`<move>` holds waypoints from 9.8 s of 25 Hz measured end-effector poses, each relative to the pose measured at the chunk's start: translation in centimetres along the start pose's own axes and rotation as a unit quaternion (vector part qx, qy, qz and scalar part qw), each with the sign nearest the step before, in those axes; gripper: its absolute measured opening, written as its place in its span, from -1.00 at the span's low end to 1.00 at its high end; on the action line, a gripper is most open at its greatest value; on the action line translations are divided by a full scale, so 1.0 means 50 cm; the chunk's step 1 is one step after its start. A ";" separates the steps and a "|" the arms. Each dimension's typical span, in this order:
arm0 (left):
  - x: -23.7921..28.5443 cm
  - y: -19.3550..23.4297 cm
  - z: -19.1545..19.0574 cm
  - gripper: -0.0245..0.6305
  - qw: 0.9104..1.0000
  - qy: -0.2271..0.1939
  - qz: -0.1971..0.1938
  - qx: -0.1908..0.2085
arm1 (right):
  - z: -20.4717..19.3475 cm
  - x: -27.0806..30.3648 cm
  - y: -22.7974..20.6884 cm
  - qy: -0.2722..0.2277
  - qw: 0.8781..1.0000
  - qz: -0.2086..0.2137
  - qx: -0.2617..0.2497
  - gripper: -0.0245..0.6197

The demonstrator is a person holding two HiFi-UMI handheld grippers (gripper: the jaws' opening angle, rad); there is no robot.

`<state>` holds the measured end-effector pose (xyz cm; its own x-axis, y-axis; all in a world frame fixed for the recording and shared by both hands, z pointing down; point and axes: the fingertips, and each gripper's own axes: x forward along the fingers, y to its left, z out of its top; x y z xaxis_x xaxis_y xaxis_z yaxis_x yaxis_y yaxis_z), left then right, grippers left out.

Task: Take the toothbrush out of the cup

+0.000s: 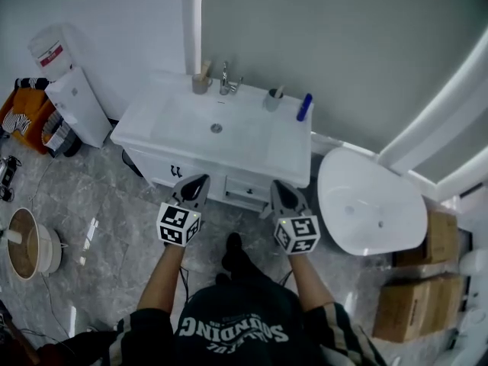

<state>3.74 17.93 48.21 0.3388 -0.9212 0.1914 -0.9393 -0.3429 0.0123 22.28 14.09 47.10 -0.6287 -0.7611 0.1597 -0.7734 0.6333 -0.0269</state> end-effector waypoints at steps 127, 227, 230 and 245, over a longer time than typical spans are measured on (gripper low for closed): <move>0.614 0.548 0.036 -0.93 0.992 0.055 -0.116 -0.008 | 0.107 0.783 -0.604 0.030 0.968 -0.250 -0.011 -0.74; 0.535 0.682 0.017 -0.93 0.998 0.050 -0.035 -0.031 | -0.009 0.866 -0.181 0.095 0.993 0.006 -0.067 -0.92; 0.506 0.730 0.009 -0.93 0.998 0.049 -0.012 -0.039 | -0.017 0.916 -0.106 0.099 0.992 0.042 -0.070 -0.92; 0.486 0.883 -0.030 -0.93 0.996 0.059 0.007 -0.066 | -0.039 1.142 0.035 0.113 0.993 0.016 0.032 -0.92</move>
<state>-29.58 -19.32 54.89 0.3241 -0.8953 0.3055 -0.9455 -0.2959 0.1360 -14.84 -27.99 58.08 -0.6246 -0.6849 0.3753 -0.7615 0.6407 -0.0981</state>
